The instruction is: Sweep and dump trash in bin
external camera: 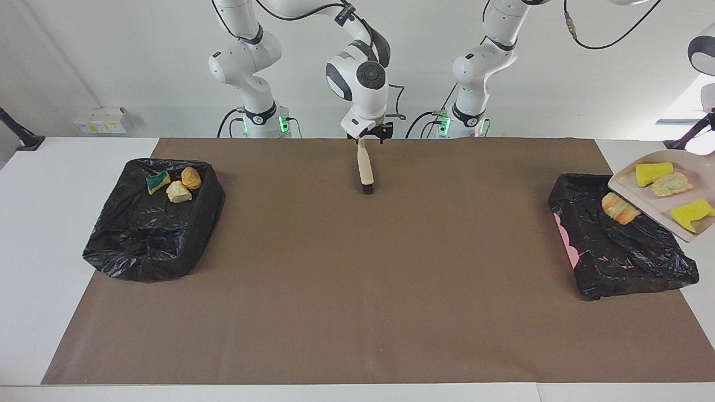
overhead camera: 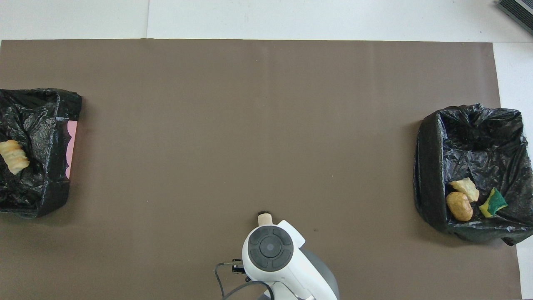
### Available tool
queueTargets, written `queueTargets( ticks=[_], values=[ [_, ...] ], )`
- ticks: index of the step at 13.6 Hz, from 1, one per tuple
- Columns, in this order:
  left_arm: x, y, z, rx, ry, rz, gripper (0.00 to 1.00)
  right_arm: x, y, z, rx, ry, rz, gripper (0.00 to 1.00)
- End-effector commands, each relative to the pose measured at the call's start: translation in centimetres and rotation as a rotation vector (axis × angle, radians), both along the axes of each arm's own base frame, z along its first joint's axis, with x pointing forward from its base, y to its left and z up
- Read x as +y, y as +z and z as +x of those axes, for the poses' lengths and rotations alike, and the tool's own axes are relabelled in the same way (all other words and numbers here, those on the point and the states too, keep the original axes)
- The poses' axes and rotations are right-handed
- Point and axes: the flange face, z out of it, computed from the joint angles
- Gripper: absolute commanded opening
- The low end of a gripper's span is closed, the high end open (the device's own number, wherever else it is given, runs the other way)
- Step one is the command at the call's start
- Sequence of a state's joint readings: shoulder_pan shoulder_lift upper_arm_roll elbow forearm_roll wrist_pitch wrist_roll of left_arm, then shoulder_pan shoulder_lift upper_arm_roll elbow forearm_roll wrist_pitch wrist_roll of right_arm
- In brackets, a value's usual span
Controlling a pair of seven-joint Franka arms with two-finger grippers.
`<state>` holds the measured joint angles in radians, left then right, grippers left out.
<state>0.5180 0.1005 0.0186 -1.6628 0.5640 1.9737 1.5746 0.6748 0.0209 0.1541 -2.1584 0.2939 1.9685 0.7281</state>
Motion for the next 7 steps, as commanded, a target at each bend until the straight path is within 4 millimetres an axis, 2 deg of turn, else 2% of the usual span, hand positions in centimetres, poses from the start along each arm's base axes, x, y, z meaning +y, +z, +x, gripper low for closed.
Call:
queueTargets(
  ticks=[1, 3, 4, 7],
  values=[
    [-0.4, -0.5, -1.0, 0.075, -0.026, 0.049, 0.00, -1.3, 4.3, 3.4, 0.014, -0.048, 0.028, 1.00],
    [-0.6, -0.2, -0.9, 0.095, -0.042, 0.086, 0.00, -2.3, 6.8, 5.6, -0.021, -0.080, 0.053, 1.00],
    [-1.4, -0.2, -0.4, 0.103, -0.057, 0.103, 0.00, -3.0, 8.5, 6.9, -0.041, -0.071, 0.071, 1.00],
    [-2.8, 0.2, 0.5, 0.131, -0.097, 0.169, 0.00, -6.0, 11.7, 10.7, -0.085, -0.027, 0.131, 1.00]
  ],
)
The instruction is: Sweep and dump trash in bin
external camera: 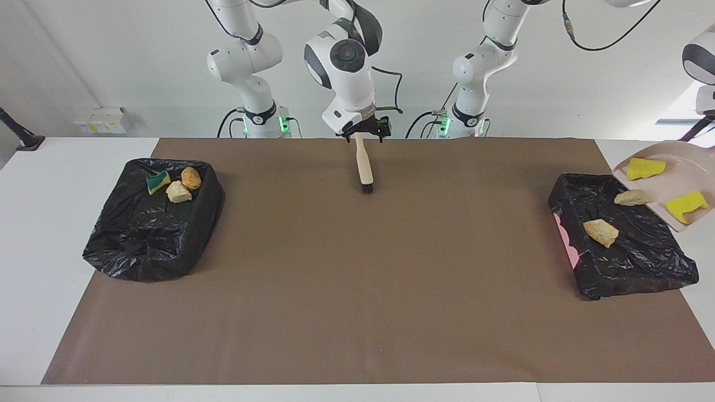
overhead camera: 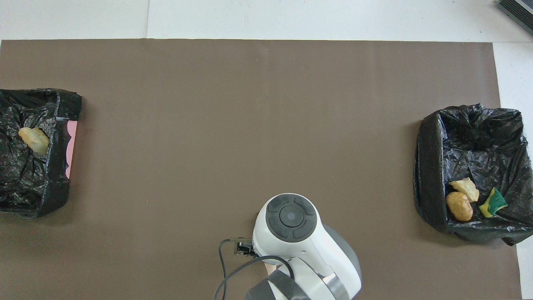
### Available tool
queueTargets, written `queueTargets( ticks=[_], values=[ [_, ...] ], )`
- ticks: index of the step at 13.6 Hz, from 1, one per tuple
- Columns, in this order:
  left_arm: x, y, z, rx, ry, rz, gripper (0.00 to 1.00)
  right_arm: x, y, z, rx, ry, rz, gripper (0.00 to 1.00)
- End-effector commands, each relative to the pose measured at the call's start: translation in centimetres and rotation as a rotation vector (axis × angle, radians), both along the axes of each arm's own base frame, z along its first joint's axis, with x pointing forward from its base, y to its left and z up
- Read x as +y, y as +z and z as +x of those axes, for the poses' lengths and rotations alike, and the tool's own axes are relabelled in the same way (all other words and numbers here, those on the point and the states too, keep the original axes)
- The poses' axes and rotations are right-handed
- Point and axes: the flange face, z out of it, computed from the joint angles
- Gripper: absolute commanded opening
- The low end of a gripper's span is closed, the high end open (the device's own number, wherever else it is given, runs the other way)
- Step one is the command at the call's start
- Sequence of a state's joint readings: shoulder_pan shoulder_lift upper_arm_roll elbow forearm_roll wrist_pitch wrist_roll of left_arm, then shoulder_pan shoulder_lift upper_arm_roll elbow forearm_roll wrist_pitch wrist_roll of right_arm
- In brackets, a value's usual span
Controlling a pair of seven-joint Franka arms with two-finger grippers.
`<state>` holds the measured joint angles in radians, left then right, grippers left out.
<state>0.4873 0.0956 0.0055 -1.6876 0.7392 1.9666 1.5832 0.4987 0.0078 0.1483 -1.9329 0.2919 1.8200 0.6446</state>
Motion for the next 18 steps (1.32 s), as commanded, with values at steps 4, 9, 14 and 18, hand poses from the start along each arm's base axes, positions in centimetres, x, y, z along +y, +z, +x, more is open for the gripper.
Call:
queueTargets(
  ticks=[4, 9, 14, 18],
  values=[
    [-3.8, 0.6, 1.1, 0.068, -0.082, 0.116, 0.00, -7.3, 6.3, 6.0, -0.077, 0.083, 0.078, 1.00],
    [-6.9, 1.4, 2.5, 0.118, -0.151, 0.227, 0.00, -14.7, 10.7, 9.1, -0.191, 0.268, 0.049, 1.00],
    [-8.6, 3.1, 3.0, 0.124, -0.202, 0.324, 0.00, -20.4, 15.0, 10.8, -0.295, 0.464, -0.070, 1.00],
    [-9.3, 3.7, 1.8, 0.006, -0.120, 0.139, 0.00, -25.6, 17.2, 12.1, -0.337, 0.421, -0.204, 1.00]
  ],
)
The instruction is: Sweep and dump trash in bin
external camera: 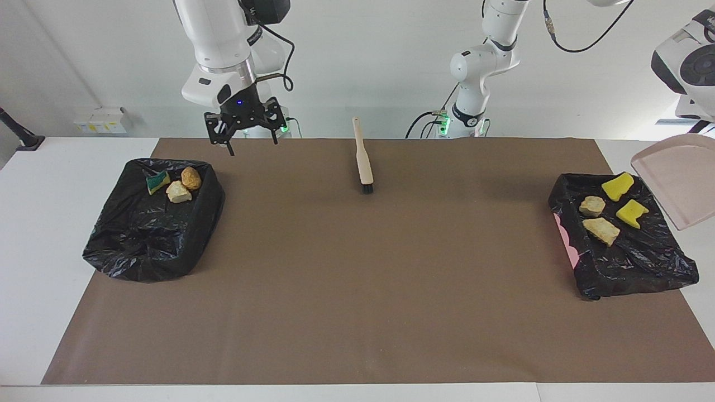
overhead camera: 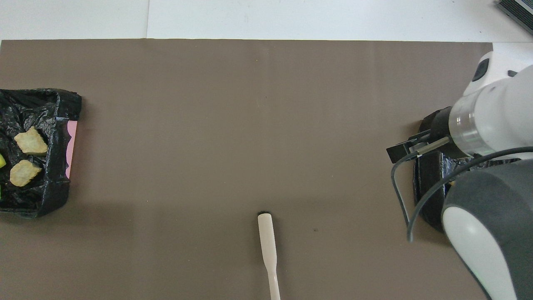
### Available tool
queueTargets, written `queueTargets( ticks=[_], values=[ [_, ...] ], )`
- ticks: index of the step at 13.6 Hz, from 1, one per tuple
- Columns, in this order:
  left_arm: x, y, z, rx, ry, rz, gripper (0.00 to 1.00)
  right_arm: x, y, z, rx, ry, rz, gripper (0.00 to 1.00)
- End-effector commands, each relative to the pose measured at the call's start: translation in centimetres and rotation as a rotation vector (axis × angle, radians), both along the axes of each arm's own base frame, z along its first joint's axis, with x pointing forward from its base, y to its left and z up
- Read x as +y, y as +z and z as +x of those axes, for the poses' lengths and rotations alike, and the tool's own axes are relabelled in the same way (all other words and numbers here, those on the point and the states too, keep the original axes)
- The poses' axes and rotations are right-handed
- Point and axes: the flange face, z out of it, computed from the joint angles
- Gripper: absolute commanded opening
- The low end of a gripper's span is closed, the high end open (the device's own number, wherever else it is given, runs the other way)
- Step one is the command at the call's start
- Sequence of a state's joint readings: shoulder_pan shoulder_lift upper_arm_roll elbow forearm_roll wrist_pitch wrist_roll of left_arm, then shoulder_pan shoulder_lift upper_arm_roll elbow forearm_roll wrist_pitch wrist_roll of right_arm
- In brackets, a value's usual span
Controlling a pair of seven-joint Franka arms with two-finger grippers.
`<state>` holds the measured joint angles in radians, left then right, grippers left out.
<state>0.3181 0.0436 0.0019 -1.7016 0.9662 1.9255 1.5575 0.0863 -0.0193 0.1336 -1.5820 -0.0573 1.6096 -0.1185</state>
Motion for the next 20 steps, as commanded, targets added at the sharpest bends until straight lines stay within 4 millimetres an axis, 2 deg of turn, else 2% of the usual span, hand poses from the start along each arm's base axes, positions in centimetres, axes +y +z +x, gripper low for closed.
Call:
queueTargets(
  ticks=[1, 3, 5, 6, 8, 10, 12, 15, 16, 17, 18, 20],
  values=[
    [-1.3, 0.2, -1.7, -0.077, 0.079, -0.122, 0.00, -3.8, 1.7, 0.6, -0.020, -0.043, -0.029, 1.00],
    [-2.4, -1.1, -2.5, -0.116, 0.227, -0.251, 0.00, -6.5, 2.0, 0.7, -0.009, -0.096, -0.022, 1.00],
    [-5.3, -2.6, -3.2, -0.161, 0.316, -0.366, 0.00, -9.9, 1.8, 0.8, 0.006, -0.161, -0.007, 1.00],
    [-6.1, -3.5, -3.6, -0.187, 0.357, -0.410, 0.00, -10.8, 2.0, 0.7, 0.008, -0.179, -0.003, 1.00],
    [-9.2, -4.8, -3.2, -0.237, 0.441, -0.498, 0.00, -12.6, 2.1, 0.5, 0.009, -0.211, -0.009, 1.00],
    [-14.2, -5.7, -2.5, -0.306, 0.519, -0.538, 0.00, -13.3, 3.6, -0.6, -0.020, -0.232, -0.006, 1.00],
    [-18.9, -7.0, -1.7, -0.387, 0.637, -0.571, 0.00, -12.8, 3.5, -0.6, -0.012, -0.235, 0.018, 1.00],
    [-26.8, -8.6, -0.8, -0.464, 0.763, -0.625, 0.00, -14.1, 3.1, -0.3, 0.006, -0.298, 0.089, 1.00],
    [-29.5, -9.0, -0.6, -0.498, 0.824, -0.656, 0.00, -13.3, 3.4, -0.7, 0.010, -0.286, 0.076, 1.00],
    [-31.7, -9.3, -0.2, -0.530, 0.899, -0.701, 0.00, -12.6, 3.7, -0.8, 0.016, -0.286, 0.058, 1.00],
    [-33.4, -9.7, 0.1, -0.562, 0.958, -0.731, 0.00, -13.4, 3.9, -0.9, 0.019, -0.323, 0.065, 1.00],
    [-37.2, -9.7, 0.0, -0.611, 0.999, -0.759, 0.00, -13.7, 4.2, -1.2, 0.017, -0.379, 0.082, 1.00]
  ],
)
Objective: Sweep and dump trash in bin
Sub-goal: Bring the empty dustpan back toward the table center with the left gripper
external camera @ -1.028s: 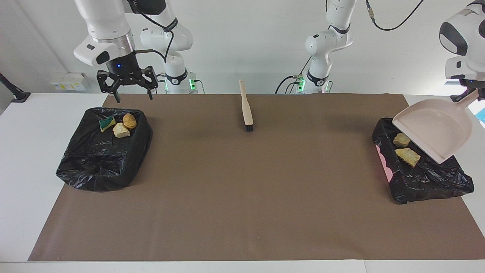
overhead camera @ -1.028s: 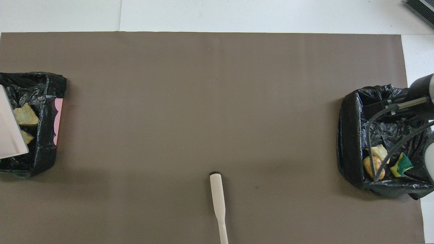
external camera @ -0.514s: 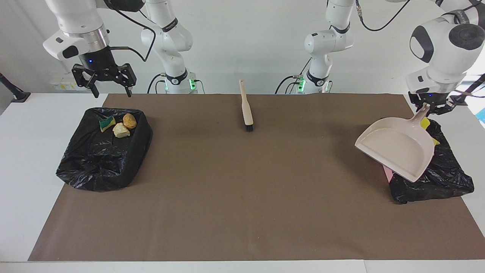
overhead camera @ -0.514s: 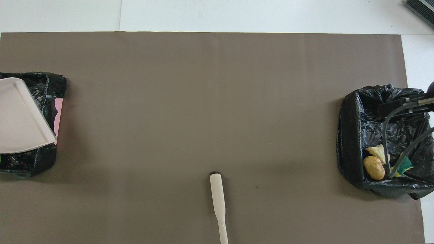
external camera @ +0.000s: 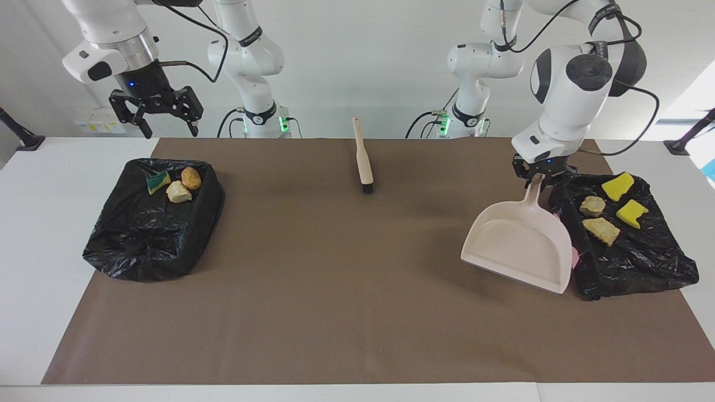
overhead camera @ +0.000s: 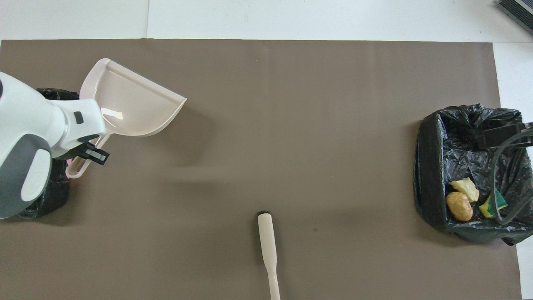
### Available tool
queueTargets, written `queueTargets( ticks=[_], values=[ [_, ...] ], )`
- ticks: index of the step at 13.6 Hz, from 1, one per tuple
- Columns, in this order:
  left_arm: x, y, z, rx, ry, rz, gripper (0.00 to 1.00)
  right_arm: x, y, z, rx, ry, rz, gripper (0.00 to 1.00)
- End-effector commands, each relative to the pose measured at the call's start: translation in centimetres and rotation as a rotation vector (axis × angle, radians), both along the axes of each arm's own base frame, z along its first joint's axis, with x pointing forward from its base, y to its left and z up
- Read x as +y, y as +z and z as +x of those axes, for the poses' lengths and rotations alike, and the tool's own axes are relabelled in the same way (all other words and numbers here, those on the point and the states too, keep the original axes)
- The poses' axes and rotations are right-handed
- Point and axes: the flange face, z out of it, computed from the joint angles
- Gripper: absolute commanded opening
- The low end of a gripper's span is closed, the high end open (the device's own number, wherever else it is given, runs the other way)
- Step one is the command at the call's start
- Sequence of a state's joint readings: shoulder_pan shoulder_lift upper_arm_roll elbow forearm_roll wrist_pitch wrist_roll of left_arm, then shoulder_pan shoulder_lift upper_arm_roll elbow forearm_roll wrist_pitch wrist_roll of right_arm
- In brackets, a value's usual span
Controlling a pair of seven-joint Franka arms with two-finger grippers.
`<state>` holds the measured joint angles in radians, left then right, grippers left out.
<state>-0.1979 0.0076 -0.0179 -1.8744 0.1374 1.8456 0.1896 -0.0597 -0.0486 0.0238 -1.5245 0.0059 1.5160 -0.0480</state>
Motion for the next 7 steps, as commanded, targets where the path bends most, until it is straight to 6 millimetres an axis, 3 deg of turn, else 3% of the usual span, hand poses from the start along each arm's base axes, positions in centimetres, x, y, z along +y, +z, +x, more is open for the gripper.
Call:
queueTargets(
  ticks=[1, 4, 7],
  values=[
    [-4.9, -0.1, 0.4, -0.037, 0.104, -0.054, 0.00, -0.8, 0.5, -0.5, 0.011, -0.095, 0.025, 1.00],
    [-15.7, -3.0, 0.8, -0.040, 0.214, -0.061, 0.00, -1.1, 0.2, -1.0, 0.021, -0.112, 0.034, 1.00],
    [-21.9, -5.7, 0.3, -0.022, 0.288, -0.093, 0.00, -1.1, 0.2, -1.0, 0.012, -0.120, 0.035, 1.00]
  ],
)
